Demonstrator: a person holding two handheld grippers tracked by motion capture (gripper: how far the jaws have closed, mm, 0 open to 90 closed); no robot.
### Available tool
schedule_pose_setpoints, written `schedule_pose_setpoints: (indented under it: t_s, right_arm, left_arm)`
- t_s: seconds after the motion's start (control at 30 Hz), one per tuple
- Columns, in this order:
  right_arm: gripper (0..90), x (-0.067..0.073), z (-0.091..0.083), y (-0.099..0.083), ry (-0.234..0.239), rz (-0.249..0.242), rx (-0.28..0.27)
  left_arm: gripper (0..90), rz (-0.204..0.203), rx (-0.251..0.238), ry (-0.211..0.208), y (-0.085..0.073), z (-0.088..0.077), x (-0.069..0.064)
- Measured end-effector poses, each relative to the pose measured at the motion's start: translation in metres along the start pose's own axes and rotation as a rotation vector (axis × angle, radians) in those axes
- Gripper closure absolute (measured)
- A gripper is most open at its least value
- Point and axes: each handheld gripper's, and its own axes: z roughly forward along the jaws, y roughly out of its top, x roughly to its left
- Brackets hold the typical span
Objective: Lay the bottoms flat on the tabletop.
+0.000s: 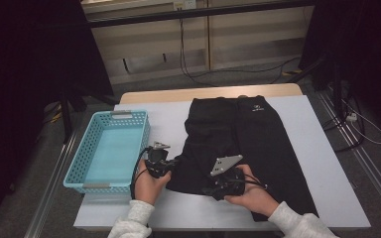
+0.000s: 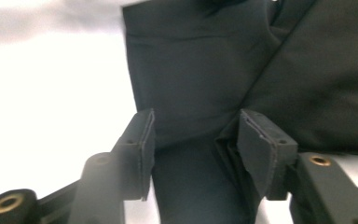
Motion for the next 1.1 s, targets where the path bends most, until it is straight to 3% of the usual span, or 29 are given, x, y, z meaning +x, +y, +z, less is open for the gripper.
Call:
schedule_pose_setpoints:
  t_s: [0.07, 0.2, 0.3, 0.4, 0.63, 0.83, 0.93, 1.0, 1.07, 1.1]
  right_arm:
    - [44.8, -0.001, 0.0, 0.002, -0.011, -0.002, -0.009]
    - [46.4, -0.015, -0.008, 0.0, -0.08, 0.053, -0.018]
    - [47.9, -0.026, -0.012, -0.005, -0.132, 0.094, 0.005]
    - [47.8, -0.031, -0.015, -0.008, -0.164, 0.102, 0.013]
    - [41.1, -0.025, -0.026, 0.002, -0.184, 0.086, -0.09]
    - [38.8, -0.006, -0.021, 0.012, -0.099, 0.023, -0.141]
    - [37.6, 0.001, -0.007, 0.012, -0.013, 0.007, -0.102]
    - [37.2, 0.006, 0.002, 0.011, 0.019, -0.007, -0.075]
    - [35.3, 0.006, 0.007, 0.01, -0.025, -0.019, -0.056]
    - [35.6, 0.004, 0.008, 0.011, -0.002, -0.002, -0.057]
  left_arm:
    - [88.2, 0.003, -0.001, 0.001, 0.0, -0.001, 0.0]
    - [88.3, -0.001, -0.004, -0.001, 0.0, -0.002, 0.0]
    - [88.3, -0.004, 0.0, -0.005, 0.0, -0.002, 0.0]
    - [88.3, -0.003, -0.001, -0.007, 0.0, -0.002, 0.0]
    - [88.3, -0.004, 0.0, -0.009, 0.0, -0.002, 0.0]
    - [88.2, -0.007, -0.016, -0.009, 0.002, -0.005, 0.001]
    - [88.2, -0.008, -0.013, -0.011, 0.002, -0.004, 0.0]
    - [88.2, -0.01, -0.013, -0.011, 0.002, -0.005, 0.0]
    - [88.2, -0.008, -0.014, -0.011, 0.002, -0.005, 0.0]
    - [88.2, -0.009, -0.014, -0.012, 0.002, -0.005, 0.0]
